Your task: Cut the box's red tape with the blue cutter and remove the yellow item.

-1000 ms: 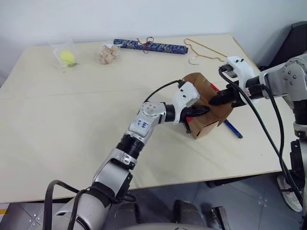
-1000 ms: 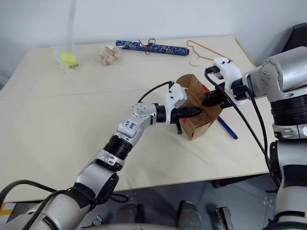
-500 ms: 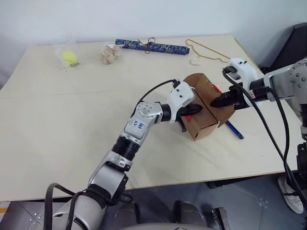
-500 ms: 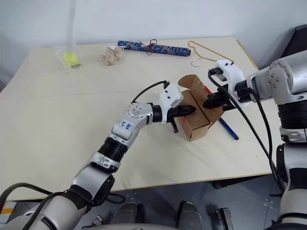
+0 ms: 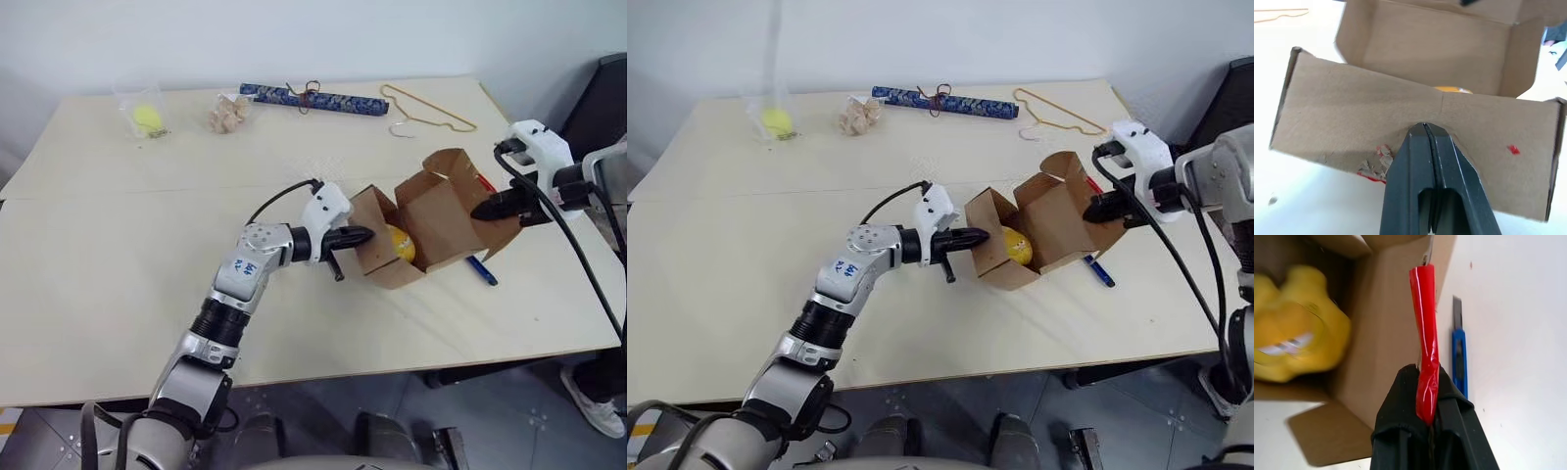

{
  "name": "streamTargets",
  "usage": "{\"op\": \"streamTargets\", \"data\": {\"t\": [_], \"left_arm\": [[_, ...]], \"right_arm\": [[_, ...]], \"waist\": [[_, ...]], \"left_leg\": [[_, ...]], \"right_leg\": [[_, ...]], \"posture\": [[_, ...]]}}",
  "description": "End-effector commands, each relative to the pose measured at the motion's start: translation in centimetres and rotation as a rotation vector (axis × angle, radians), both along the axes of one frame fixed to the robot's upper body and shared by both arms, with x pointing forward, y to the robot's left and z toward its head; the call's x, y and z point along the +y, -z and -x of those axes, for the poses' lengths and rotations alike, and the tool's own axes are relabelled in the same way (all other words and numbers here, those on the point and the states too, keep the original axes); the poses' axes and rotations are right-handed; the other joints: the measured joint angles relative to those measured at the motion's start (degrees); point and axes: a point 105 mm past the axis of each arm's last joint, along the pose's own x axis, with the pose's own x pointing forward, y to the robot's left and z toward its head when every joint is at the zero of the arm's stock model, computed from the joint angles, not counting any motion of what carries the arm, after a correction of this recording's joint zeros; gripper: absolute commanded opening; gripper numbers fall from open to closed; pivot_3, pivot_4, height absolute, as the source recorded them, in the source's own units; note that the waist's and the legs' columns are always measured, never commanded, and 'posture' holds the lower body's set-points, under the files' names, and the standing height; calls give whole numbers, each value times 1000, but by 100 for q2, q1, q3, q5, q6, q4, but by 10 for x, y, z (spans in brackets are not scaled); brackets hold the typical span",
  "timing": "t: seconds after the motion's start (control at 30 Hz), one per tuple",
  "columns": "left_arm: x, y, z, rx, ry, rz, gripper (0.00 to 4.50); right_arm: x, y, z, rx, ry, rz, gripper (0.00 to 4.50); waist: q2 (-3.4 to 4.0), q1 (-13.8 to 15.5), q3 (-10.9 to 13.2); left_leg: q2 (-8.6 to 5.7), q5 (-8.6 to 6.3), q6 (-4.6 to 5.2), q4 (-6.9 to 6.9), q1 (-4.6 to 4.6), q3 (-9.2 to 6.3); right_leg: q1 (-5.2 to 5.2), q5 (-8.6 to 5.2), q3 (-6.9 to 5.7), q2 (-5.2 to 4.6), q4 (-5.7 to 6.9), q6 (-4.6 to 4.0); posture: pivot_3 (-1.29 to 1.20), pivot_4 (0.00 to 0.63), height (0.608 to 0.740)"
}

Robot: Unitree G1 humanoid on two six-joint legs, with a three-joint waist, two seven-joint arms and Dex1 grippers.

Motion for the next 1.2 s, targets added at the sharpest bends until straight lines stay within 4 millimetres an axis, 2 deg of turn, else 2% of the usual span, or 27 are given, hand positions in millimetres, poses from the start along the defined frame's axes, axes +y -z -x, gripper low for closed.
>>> {"op": "streamTargets", "data": {"t": [0.03, 0.47, 0.5, 0.6, 0.8, 0.97, 1.03, 1.2], "left_arm": [[10, 17, -1, 58, -43, -43, 0], [20, 6, -1, 58, -68, 0, 0], [21, 5, 0, 58, -67, 1, 178], [23, 4, 2, 59, -57, -8, 764], [36, -3, 7, 17, -25, -30, 2513], [63, -6, 13, -27, 24, -53, 3992], [73, -7, 15, -32, 35, -58, 4468], [103, -16, 24, -25, 31, -65, 4468]], "right_arm": [[10, 8, 2, 17, -62, -3, 38], [21, 13, 4, -1, -86, -17, 38], [21, 13, 4, -6, -83, -17, 13], [19, 14, 4, -18, -81, -34, 647], [7, 15, 6, -90, -88, -51, 2664], [-8, -4, 11, -290, -185, -127, 4380], [-11, -13, 17, -387, -245, -165, 4500], [-22, -26, 35, -569, -378, -143, 4500]], "waist": [[0, 12, 0], [2, 14, 3], [2, 14, 3], [2, 13, 3], [2, 11, 3], [0, 15, 5], [-1, 12, 5], [-4, 14, 7]], "left_leg": [[0, 0, 0, 0, 2, -1], [-1, 2, -3, -3, -43, 0], [-1, 2, -3, -2, -43, 0], [-1, 2, -3, -2, -43, 0], [-1, 2, -3, -3, -42, 1], [-1, 2, -3, -3, -41, 3], [-1, 2, -3, -6, -41, 3], [-1, 2, -3, 1, -38, 3]], "right_leg": [[1, 0, 0, 0, 3, 0], [-40, 0, -4, 0, 0, 1], [-40, 0, -4, 0, 1, 1], [-40, 0, -4, 0, 3, 1], [-40, 0, -4, 0, 2, 1], [-40, 0, -3, 0, 1, 1], [-39, 0, -4, 0, -1, 2], [-34, 2, -3, 0, -1, 4]], "posture": [[0, 150, 740], [0, 150, 740], [0, 150, 740], [0, 150, 740], [0, 150, 740], [0, 150, 740], [0, 150, 740], [0, 150, 740]]}}
